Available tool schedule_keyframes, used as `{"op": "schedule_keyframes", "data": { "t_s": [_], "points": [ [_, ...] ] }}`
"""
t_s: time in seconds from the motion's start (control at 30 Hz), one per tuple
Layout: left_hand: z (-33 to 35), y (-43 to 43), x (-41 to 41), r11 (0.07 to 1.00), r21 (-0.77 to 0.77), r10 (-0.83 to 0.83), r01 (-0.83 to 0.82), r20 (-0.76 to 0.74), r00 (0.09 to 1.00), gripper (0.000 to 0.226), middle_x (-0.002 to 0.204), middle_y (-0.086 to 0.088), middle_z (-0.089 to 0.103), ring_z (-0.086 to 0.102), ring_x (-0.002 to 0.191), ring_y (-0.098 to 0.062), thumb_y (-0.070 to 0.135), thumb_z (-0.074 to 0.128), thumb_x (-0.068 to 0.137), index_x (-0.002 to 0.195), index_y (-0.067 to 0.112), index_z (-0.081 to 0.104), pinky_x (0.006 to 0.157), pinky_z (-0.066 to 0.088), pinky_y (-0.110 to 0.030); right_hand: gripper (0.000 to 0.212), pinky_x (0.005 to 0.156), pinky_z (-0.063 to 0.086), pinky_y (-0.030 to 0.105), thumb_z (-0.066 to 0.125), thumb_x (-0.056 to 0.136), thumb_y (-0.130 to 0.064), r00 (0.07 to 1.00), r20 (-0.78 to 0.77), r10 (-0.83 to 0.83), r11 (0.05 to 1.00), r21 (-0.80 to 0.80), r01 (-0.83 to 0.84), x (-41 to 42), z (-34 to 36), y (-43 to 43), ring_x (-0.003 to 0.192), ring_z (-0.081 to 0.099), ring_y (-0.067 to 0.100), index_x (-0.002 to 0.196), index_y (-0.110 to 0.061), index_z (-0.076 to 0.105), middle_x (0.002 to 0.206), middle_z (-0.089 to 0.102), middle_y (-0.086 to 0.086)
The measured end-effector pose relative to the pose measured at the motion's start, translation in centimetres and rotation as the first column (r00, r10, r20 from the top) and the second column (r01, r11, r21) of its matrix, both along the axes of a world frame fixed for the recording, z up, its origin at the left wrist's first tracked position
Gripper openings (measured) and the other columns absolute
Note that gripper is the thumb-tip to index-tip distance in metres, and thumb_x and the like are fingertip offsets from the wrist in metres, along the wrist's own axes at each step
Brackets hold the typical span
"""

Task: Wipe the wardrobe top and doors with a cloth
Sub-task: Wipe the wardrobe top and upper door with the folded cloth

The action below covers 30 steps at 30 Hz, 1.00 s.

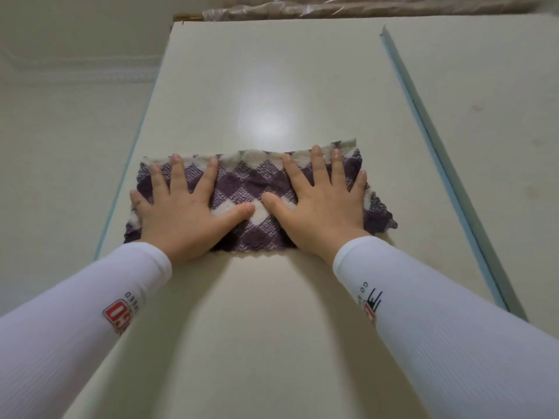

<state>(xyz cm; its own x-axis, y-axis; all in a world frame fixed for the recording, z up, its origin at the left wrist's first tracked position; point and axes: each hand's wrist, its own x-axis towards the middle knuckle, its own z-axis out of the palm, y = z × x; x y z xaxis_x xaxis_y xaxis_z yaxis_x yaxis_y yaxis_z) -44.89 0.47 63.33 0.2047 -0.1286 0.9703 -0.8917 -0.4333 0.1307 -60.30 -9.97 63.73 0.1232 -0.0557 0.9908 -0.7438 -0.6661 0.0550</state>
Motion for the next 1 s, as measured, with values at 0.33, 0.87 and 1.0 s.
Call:
{"op": "schedule_keyframes", "data": {
  "t_s": [0.33,0.87,1.0],
  "points": [
    [1.5,-7.5,-10.3,0.995,-0.085,-0.039,0.044,0.059,0.998,0.101,0.155,-0.007,-0.013,-0.020,0.138,-0.036,0.094,-0.005,0.048,0.139,0.050,-0.008,0.104,-0.008,-0.065,0.074,0.110,-0.008,0.055,0.008,0.078,-0.078,0.997,0.075,-0.033,0.997,0.068,0.028,-10.1,0.1,-6.2,0.142,-0.015,0.026,0.144,-0.045,-0.006,0.157,-0.011,0.000],
    [-3.4,-8.3,-12.2,0.996,-0.046,-0.071,0.077,0.110,0.991,0.095,0.155,-0.005,-0.012,-0.017,0.140,-0.033,0.093,0.003,0.054,0.139,0.051,-0.008,0.105,-0.007,-0.063,0.070,0.111,-0.007,0.052,0.012,0.084,-0.069,0.996,0.089,-0.017,1.000,0.028,0.014,-11.5,-5.4,-7.1,0.143,-0.008,0.026,0.146,-0.039,0.002,0.157,-0.003,0.007],
    [-7.3,-8.4,-11.6,0.994,-0.069,-0.077,0.084,0.107,0.991,0.090,0.155,-0.003,-0.016,-0.020,0.139,-0.031,0.093,0.004,0.058,0.137,0.052,-0.012,0.105,-0.010,-0.062,0.075,0.111,-0.006,0.053,0.002,0.078,-0.073,0.995,0.095,-0.043,0.997,0.066,0.037,-11.2,-8.8,-6.6,0.143,-0.011,0.025,0.145,-0.041,-0.002,0.157,-0.004,0.006]
  ]
}}
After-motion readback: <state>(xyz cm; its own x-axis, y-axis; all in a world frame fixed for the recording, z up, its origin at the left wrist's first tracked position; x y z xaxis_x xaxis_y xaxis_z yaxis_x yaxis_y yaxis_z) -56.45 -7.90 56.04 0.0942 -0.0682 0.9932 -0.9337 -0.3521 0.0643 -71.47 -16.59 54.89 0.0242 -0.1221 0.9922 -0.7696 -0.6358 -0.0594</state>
